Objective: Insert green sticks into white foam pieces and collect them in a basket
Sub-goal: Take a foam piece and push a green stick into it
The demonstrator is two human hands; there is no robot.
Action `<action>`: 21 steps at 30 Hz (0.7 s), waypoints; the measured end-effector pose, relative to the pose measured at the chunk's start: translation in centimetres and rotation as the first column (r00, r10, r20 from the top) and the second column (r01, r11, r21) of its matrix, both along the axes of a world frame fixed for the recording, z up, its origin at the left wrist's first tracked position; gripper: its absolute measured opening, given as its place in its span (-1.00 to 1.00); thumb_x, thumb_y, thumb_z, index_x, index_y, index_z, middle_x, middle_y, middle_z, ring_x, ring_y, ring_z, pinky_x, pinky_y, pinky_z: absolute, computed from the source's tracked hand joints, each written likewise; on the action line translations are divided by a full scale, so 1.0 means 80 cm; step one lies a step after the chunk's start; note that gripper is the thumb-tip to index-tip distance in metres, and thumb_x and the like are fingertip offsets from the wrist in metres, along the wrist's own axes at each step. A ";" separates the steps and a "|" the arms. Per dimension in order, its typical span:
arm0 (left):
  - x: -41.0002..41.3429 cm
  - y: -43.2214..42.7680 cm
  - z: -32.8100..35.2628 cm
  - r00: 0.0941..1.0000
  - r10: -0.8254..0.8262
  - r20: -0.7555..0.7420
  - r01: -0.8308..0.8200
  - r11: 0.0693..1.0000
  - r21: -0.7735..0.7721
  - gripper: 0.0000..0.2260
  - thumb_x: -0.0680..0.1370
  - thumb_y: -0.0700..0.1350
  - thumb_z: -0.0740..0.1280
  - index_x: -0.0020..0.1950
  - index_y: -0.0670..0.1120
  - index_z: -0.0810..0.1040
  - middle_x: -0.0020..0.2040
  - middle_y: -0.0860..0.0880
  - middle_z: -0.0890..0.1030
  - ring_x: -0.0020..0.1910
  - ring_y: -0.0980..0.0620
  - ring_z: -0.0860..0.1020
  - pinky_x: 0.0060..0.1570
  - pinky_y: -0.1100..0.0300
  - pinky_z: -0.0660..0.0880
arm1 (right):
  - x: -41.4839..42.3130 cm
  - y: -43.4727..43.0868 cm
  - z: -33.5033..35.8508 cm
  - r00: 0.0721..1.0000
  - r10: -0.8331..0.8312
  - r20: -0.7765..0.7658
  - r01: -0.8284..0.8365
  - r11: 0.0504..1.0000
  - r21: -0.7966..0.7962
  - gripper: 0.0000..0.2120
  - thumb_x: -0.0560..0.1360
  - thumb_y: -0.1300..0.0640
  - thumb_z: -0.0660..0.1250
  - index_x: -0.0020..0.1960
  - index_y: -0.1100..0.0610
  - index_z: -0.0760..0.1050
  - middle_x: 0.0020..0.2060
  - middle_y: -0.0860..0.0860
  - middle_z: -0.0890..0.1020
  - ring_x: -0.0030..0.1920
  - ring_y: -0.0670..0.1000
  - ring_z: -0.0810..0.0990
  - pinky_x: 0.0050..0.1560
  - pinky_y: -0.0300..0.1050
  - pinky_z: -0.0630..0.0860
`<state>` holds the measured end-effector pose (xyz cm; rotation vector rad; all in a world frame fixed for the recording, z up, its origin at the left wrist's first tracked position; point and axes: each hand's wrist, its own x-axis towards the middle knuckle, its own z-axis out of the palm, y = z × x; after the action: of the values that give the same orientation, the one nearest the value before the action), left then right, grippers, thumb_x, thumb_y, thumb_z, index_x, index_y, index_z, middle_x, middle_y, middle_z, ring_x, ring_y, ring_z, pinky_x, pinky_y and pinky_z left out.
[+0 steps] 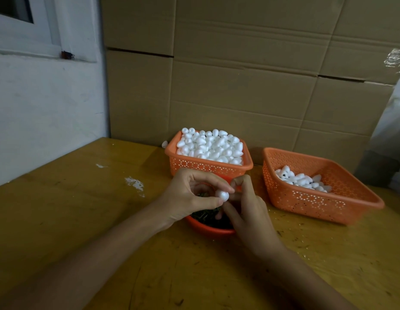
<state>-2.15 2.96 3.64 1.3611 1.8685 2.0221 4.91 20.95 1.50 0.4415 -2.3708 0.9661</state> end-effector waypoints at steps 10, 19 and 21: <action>-0.001 0.000 0.000 0.998 0.002 -0.069 -0.005 0.999 -0.041 -0.81 0.47 -0.39 0.50 0.05 -0.22 0.73 0.07 -0.14 0.75 0.18 -0.12 0.69 0.26 -0.18 0.59 | 0.000 0.000 -0.002 1.000 0.000 -0.015 0.000 1.000 0.008 -0.74 0.62 -0.06 0.25 0.17 0.03 0.27 -0.24 -0.11 0.69 -0.20 -0.08 0.73 -0.18 0.23 0.65; -0.002 0.005 -0.006 0.997 0.071 0.009 -0.071 0.997 0.009 -0.86 0.52 -0.23 0.56 0.07 -0.12 0.75 0.05 -0.08 0.76 0.12 -0.08 0.72 0.12 0.13 0.63 | -0.005 0.002 -0.007 0.999 0.008 -0.035 -0.008 1.000 -0.014 -0.75 0.65 -0.09 0.24 0.18 -0.01 0.23 -0.23 -0.17 0.72 -0.20 -0.10 0.73 -0.14 0.21 0.64; -0.002 0.006 -0.007 0.994 0.102 0.036 -0.103 0.994 0.020 -0.85 0.51 -0.23 0.57 0.07 -0.12 0.75 0.04 -0.09 0.77 0.10 -0.10 0.72 0.13 0.11 0.65 | -0.005 0.002 -0.007 0.999 0.020 -0.048 -0.021 1.000 -0.020 -0.70 0.65 -0.13 0.24 0.21 0.01 0.23 -0.23 -0.17 0.72 -0.21 -0.12 0.73 -0.13 0.07 0.65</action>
<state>-2.30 3.44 3.06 1.2504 1.9451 2.1053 4.47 21.10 0.96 0.4771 -2.3154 0.9780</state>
